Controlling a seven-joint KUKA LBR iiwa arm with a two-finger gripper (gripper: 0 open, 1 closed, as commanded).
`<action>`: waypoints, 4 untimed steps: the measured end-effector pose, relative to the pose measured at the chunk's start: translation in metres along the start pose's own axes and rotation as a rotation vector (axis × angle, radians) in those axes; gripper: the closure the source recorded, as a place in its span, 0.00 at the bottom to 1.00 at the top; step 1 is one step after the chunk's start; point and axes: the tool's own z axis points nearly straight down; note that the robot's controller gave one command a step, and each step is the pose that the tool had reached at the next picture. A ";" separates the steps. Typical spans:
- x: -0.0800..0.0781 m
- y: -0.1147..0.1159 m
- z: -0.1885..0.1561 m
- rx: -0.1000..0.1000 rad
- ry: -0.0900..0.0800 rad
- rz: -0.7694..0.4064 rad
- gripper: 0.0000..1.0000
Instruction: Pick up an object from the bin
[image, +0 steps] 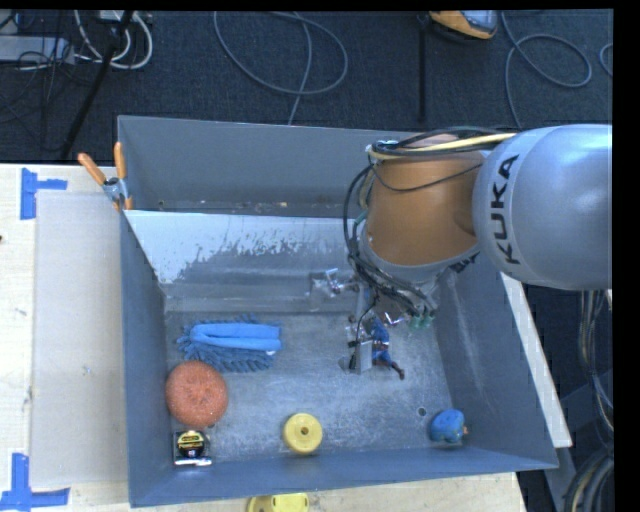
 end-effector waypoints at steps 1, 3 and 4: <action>0.009 0.012 0.030 0.000 -0.001 0.076 0.00; -0.025 0.060 0.052 0.001 -0.007 -0.123 0.00; -0.056 0.071 0.088 0.000 -0.006 -0.008 0.00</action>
Offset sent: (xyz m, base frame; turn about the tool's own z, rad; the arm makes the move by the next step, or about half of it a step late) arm -0.0103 0.0746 -0.0287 -0.1287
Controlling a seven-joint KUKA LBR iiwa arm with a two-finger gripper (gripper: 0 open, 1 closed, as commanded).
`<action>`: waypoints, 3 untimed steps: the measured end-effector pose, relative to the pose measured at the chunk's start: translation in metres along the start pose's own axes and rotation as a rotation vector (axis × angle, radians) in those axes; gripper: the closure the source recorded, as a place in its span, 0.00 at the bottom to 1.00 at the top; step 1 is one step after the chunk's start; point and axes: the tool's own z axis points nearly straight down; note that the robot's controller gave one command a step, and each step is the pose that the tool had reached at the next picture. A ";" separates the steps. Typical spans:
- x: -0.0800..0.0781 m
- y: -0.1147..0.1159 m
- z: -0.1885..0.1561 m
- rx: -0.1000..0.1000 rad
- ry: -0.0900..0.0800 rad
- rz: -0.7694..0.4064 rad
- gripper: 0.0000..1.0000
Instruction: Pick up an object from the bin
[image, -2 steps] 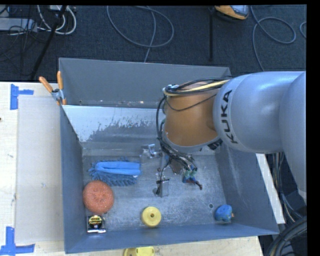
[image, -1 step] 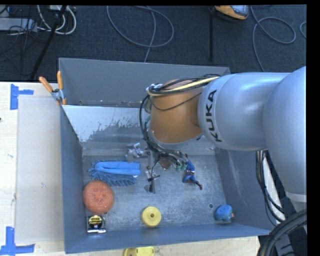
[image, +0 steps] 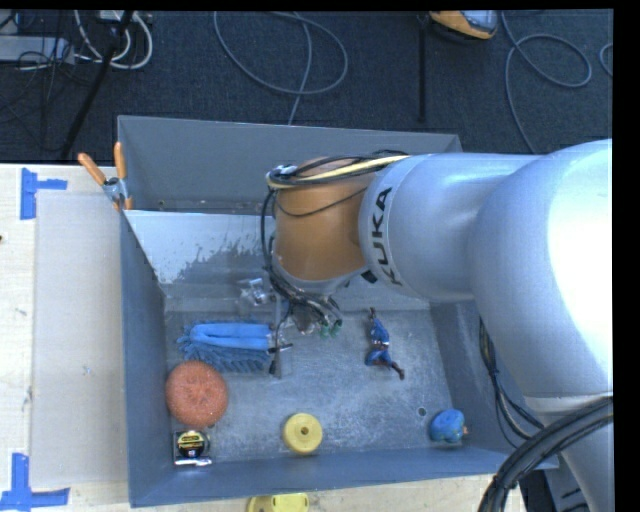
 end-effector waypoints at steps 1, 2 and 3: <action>-0.007 0.039 0.021 -0.001 0.002 -0.110 1.00; -0.007 0.039 0.021 -0.001 0.002 -0.109 1.00; 0.000 0.047 -0.024 -0.001 0.011 -0.100 1.00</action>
Offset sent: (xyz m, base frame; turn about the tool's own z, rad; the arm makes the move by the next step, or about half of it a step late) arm 0.0000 0.0000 0.0000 0.0000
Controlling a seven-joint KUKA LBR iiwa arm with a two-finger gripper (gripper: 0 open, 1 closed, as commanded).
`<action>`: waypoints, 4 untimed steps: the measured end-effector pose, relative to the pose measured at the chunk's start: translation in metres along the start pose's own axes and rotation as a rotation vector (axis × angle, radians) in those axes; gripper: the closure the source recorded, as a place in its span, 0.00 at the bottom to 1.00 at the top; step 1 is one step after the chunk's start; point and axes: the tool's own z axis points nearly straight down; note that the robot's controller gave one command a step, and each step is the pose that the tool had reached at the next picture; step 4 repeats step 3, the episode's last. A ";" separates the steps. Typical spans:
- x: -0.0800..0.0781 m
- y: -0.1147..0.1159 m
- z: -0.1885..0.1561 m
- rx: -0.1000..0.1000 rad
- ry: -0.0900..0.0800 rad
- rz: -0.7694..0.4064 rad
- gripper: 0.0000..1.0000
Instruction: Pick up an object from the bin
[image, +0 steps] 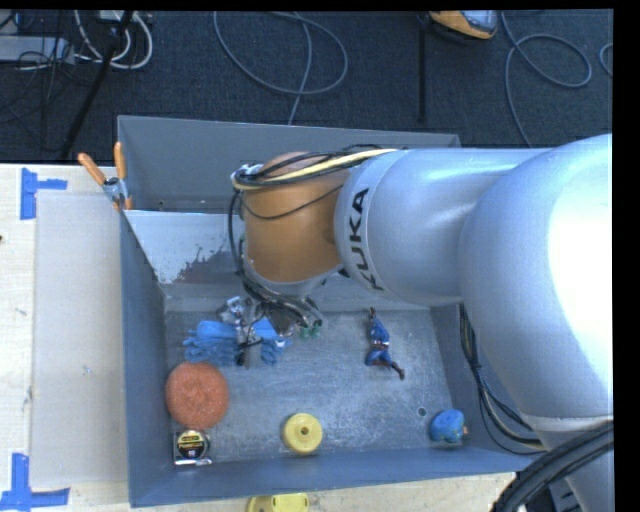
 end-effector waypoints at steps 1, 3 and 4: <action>-0.027 0.001 -0.043 0.002 -0.013 -0.032 1.00; -0.005 0.014 -0.114 0.004 -0.012 -0.040 1.00; -0.005 0.014 -0.114 0.004 -0.012 -0.040 1.00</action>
Offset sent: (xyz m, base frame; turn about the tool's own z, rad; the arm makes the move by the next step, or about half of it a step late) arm 0.0046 -0.0239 0.1090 -0.0267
